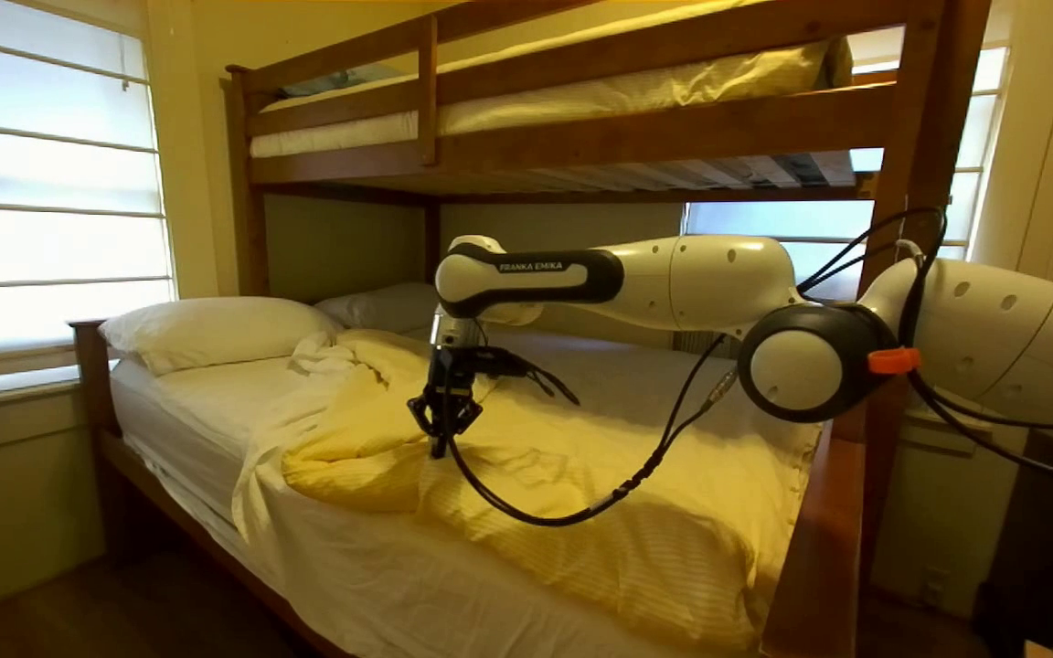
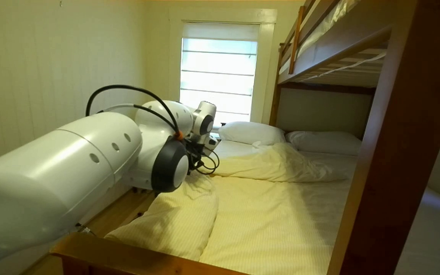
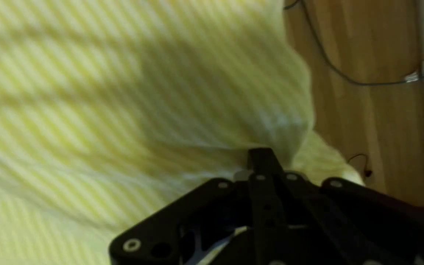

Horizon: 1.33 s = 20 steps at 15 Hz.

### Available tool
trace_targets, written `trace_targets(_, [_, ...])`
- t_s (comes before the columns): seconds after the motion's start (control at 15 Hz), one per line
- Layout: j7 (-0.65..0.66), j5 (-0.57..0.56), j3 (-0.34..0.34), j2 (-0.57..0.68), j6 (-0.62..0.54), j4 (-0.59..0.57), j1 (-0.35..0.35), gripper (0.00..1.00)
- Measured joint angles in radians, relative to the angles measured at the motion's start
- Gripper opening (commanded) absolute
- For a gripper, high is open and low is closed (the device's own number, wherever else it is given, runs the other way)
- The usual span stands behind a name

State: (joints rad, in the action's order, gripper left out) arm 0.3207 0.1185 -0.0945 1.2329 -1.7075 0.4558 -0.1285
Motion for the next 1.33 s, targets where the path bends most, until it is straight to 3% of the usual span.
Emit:
trace_targets(0.13, [0.001, 0.043, -0.045, -0.008, 0.030, -0.001, -0.011, 0.00])
trace_targets(0.27, [0.009, 0.032, -0.038, -0.025, 0.058, -0.002, -0.031, 0.00])
trace_targets(0.67, [0.010, -0.144, 0.141, -0.142, 0.172, -0.004, -0.030, 0.01])
trace_targets(0.8, [0.002, -0.166, 0.170, -0.157, 0.188, -0.003, -0.017, 0.01])
trace_targets(1.13, [0.006, -0.171, 0.174, -0.151, 0.188, -0.001, -0.016, 0.00])
trace_targets(1.33, [0.007, -0.148, 0.152, -0.121, 0.188, 0.005, 0.018, 0.00])
